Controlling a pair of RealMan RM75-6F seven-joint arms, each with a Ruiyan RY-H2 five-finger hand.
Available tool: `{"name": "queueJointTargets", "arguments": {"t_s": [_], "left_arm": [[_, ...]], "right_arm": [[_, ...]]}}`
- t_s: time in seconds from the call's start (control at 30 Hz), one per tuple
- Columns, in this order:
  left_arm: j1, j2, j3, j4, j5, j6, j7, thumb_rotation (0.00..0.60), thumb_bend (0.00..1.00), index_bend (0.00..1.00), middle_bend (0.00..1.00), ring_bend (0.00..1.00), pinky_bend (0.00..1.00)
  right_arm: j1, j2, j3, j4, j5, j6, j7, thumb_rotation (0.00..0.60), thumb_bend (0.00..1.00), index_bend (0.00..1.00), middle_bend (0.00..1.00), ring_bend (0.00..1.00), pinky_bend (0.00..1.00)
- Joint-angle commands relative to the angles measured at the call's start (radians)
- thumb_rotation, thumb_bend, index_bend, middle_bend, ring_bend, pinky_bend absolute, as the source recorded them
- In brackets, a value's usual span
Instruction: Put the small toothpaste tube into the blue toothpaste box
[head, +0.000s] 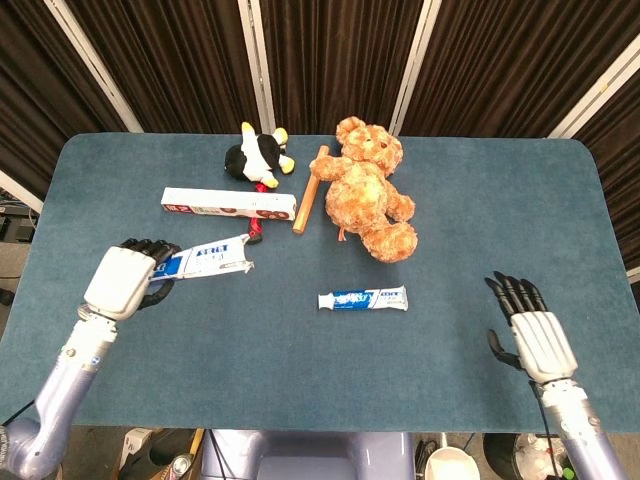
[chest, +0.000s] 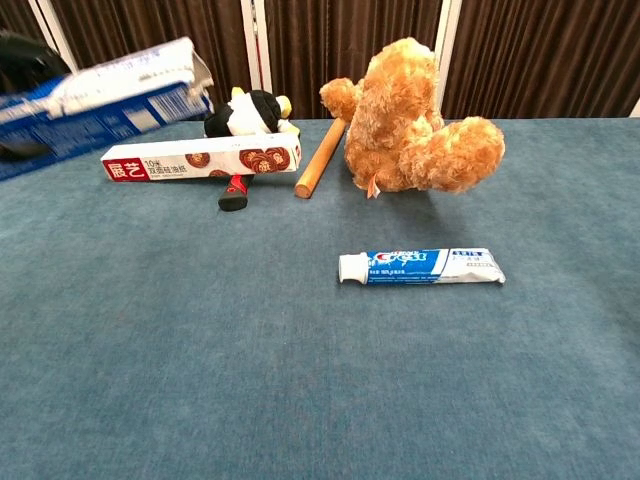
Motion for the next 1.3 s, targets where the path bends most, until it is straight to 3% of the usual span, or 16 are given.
{"name": "queueJointTargets", "arguments": {"t_s": [0.03,0.13,0.33,0.6,1.3], "left_arm": [[0.019,0.02,0.006,0.006,0.027,0.027,-0.046,0.6,0.39,0.37,0.5,0.45,0.44],[0.025,0.02,0.006,0.033,0.042,0.046,-0.062,0.6,0.39,0.37,0.5,0.45,0.44],[0.021,0.029,0.004,0.065,0.05,0.044,-0.092,0.6,0.41,0.38,0.51,0.45,0.44],[0.023,0.058,-0.003,0.057,0.049,0.043,-0.14,0.6,0.42,0.39,0.52,0.46,0.44],[0.021,0.061,-0.011,0.066,0.03,0.037,-0.186,0.6,0.41,0.39,0.52,0.46,0.44]], "right_arm": [[0.066,-0.035,0.028,-0.055,0.06,-0.085,-0.107,0.6,0.49,0.02,0.08,0.01,0.0],[0.11,-0.075,0.043,-0.059,0.09,-0.133,-0.198,0.6,0.49,0.07,0.13,0.05,0.0],[0.188,-0.18,0.068,-0.032,0.203,-0.217,-0.351,0.6,0.49,0.1,0.15,0.06,0.0],[0.25,-0.297,0.09,0.009,0.311,-0.241,-0.463,0.6,0.49,0.19,0.22,0.13,0.0],[0.345,-0.466,0.114,0.175,0.392,-0.26,-0.501,0.6,0.49,0.21,0.25,0.15,0.0]]}}
